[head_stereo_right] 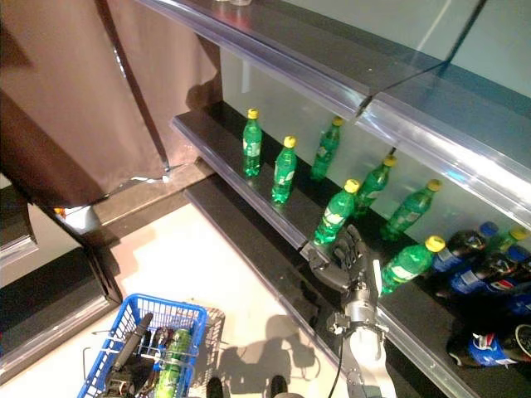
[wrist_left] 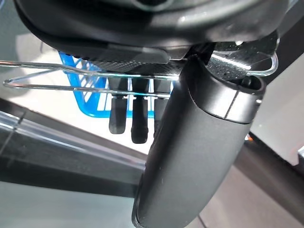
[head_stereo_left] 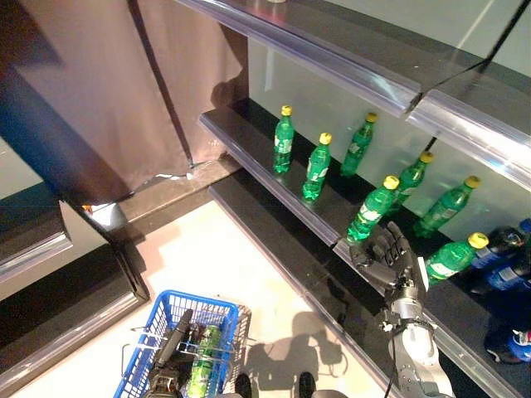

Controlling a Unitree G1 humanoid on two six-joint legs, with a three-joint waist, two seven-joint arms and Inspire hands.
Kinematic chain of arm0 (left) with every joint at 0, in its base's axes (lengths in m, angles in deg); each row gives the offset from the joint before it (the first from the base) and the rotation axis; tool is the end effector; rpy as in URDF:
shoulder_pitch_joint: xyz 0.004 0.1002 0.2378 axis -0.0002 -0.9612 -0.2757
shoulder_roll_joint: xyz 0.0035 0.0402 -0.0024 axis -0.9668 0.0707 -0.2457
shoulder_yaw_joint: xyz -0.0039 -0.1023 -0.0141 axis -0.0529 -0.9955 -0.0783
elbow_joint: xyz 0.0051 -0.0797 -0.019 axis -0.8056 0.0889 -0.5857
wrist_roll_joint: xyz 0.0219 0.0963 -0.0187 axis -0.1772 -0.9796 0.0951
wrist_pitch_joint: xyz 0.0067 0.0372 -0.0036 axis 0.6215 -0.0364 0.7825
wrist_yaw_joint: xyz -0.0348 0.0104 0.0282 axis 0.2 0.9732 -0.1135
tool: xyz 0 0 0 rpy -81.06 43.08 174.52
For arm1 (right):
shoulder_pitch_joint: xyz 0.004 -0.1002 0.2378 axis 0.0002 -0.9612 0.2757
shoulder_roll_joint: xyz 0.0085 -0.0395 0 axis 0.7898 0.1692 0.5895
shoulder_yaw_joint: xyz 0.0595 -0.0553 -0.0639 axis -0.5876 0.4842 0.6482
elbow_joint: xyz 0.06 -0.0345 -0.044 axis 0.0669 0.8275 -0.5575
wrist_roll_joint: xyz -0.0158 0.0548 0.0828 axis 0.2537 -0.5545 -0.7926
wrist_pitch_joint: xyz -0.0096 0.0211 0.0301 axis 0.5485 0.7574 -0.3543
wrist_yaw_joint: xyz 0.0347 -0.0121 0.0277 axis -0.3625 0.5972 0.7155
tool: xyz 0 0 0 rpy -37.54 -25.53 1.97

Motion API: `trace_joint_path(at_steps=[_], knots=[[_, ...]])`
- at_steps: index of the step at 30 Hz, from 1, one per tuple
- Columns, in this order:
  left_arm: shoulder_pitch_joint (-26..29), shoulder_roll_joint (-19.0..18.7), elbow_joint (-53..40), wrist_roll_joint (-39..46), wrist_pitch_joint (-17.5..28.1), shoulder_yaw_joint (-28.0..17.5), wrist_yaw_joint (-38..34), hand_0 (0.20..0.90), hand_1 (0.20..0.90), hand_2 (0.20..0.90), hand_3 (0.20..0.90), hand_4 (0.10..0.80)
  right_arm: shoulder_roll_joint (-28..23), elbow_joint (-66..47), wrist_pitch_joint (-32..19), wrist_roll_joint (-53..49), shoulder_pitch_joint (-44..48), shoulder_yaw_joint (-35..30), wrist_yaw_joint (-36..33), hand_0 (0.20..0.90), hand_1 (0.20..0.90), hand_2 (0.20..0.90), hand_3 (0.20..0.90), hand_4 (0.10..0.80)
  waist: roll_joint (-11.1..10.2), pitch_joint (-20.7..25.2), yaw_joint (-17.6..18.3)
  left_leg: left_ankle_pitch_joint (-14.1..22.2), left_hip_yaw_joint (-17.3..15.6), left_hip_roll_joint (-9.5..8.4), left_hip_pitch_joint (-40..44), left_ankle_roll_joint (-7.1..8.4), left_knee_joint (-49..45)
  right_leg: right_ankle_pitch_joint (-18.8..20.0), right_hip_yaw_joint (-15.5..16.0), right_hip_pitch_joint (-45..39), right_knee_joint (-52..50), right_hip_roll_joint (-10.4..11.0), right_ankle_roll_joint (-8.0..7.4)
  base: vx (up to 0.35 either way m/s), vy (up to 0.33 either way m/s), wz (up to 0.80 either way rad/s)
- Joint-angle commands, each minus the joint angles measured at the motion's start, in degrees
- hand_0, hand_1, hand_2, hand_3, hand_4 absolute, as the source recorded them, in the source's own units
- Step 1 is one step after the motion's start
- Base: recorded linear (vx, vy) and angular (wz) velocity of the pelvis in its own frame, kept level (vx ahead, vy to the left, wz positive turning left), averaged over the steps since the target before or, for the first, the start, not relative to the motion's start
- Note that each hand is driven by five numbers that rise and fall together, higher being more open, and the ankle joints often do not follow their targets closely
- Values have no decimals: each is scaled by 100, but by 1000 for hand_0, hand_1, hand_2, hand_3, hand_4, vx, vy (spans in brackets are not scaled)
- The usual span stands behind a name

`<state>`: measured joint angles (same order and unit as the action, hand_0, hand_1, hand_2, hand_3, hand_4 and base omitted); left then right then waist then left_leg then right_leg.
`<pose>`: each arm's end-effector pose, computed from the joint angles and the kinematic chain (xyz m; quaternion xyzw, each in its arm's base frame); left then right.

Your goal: Pick up the drink and place into the basket.

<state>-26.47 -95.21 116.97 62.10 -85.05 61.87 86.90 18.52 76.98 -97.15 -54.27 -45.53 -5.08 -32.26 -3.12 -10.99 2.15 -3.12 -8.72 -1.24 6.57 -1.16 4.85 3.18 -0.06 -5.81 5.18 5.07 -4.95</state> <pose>0.0865 0.2241 -0.0868 -0.5230 0.2197 0.3217 0.7581 0.1689 -0.2017 0.0098 0.0773 0.0147 -0.1292 0.9885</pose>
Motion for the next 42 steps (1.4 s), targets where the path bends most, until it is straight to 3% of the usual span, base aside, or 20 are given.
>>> trace_joint_path(at_steps=[1, 10, 25, 36, 42], knots=[[702, -17, -1162, 151, 315, -257, 819, 300, 300, 300, 200, 100, -271, -559, -645, 58, 112, -94, 521, 900, 900, 900, 900, 800, 167, 735, 41, 924, 469, -300, 121, -25, -510, -105, -152, 33, -41, -409, 28, -9, 11, -22], [613, -97, -1160, 48, 291, -345, 951, 300, 300, 300, 200, 100, -603, -725, -464, -95, -463, -194, 1341, 900, 900, 900, 900, 800, 125, 717, 349, 1051, 257, -369, 109, -96, -630, 11, -511, 188, -27, -453, -42, -34, 18, -23], [1041, -52, -1013, 28, 492, -309, 788, 300, 300, 300, 200, 100, -567, -758, -565, -89, -473, -508, 943, 900, 900, 900, 900, 800, 193, 682, 757, 1067, 13, -455, 190, -191, -460, 337, -975, 641, -51, -614, -175, -34, 18, -43], [980, -60, -1032, -43, 415, -248, 676, 300, 300, 300, 200, 100, -565, -727, -484, 200, -303, -469, 744, 900, 900, 900, 900, 800, 177, 706, 612, 1097, 141, -487, 231, -228, -443, 342, -863, 635, -55, -587, -177, 16, -23, -4], [882, -107, -991, -44, 340, -284, 687, 300, 300, 300, 200, 100, -528, -630, -495, 410, -273, -477, 236, 900, 900, 900, 900, 800, 174, 701, 488, 1101, 252, -485, 244, -234, -455, 299, -710, 564, -70, -535, -184, 49, -34, 4]])
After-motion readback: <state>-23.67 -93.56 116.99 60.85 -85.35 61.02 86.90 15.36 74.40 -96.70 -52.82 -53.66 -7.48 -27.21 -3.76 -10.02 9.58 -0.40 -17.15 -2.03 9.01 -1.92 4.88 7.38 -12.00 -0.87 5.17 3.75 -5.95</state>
